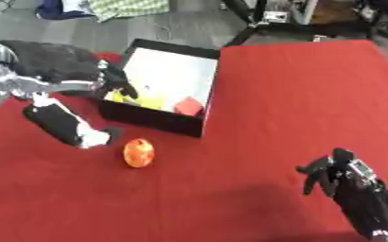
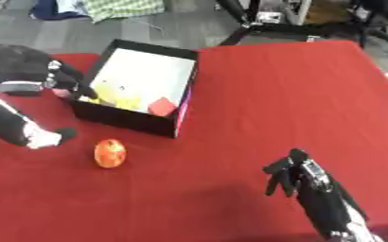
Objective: Pick up objects on the table and place them in the box.
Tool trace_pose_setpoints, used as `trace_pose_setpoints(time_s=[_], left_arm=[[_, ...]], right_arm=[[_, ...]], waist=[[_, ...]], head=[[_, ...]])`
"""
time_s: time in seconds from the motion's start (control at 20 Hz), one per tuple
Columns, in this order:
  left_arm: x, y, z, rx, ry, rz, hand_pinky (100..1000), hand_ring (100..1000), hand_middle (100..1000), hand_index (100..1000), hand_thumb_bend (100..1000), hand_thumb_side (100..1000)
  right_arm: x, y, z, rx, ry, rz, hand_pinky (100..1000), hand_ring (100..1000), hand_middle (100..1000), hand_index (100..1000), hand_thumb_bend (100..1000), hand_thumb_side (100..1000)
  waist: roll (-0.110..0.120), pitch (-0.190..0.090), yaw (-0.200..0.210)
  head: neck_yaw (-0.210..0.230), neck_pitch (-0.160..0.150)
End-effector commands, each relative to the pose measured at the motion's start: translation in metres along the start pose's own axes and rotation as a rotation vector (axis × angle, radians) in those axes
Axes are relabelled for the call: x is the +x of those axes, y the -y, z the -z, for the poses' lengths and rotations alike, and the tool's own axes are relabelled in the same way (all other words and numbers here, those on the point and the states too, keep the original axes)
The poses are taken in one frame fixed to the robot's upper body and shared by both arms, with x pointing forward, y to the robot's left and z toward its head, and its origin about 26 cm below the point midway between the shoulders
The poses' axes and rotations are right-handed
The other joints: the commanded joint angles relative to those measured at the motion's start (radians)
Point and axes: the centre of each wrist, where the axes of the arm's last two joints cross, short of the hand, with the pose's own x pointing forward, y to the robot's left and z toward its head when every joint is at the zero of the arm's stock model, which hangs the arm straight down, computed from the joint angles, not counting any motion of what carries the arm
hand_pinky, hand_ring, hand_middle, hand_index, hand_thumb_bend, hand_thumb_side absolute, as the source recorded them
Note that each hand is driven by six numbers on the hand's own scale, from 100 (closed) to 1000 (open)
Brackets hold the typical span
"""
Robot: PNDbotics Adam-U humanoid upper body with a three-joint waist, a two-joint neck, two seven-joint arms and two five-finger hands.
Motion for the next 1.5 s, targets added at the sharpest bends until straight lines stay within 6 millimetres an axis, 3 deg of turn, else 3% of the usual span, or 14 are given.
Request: trace_pose_setpoints(time_s=[0.05,0.2,0.55,0.95,1.5], left_arm=[[0.002,0.004,0.007,-0.017,-0.026,0.024,849,795,823,944,248,564],[-0.001,0.018,0.026,-0.065,-0.042,0.016,850,801,831,948,253,579],[-0.011,0.039,0.052,-0.081,-0.114,-0.018,853,805,838,948,233,486],[-0.012,0.063,0.074,-0.087,-0.106,-0.050,853,800,827,938,194,501],[-0.008,0.100,0.099,-0.039,-0.097,-0.081,841,777,776,896,171,249]], right_arm=[[0.004,0.004,0.000,0.005,0.010,-0.022,878,420,200,565,100,1000],[0.004,0.004,0.000,0.005,0.011,-0.021,878,420,200,565,100,1000],[0.006,0.004,0.001,0.006,0.020,-0.020,878,419,200,565,100,1000],[0.006,0.004,0.002,0.004,0.023,-0.020,878,419,199,566,100,1000],[0.006,0.004,0.002,0.007,0.022,-0.021,878,419,199,566,100,1000]], waist=[[0.000,-0.017,0.000],[0.000,-0.017,-0.001],[-0.001,-0.014,-0.003],[-0.001,-0.012,-0.004],[-0.001,-0.010,-0.001]], head=[[-0.002,-0.002],[0.001,-0.002],[-0.009,-0.002],[-0.011,-0.002],[-0.022,-0.002]])
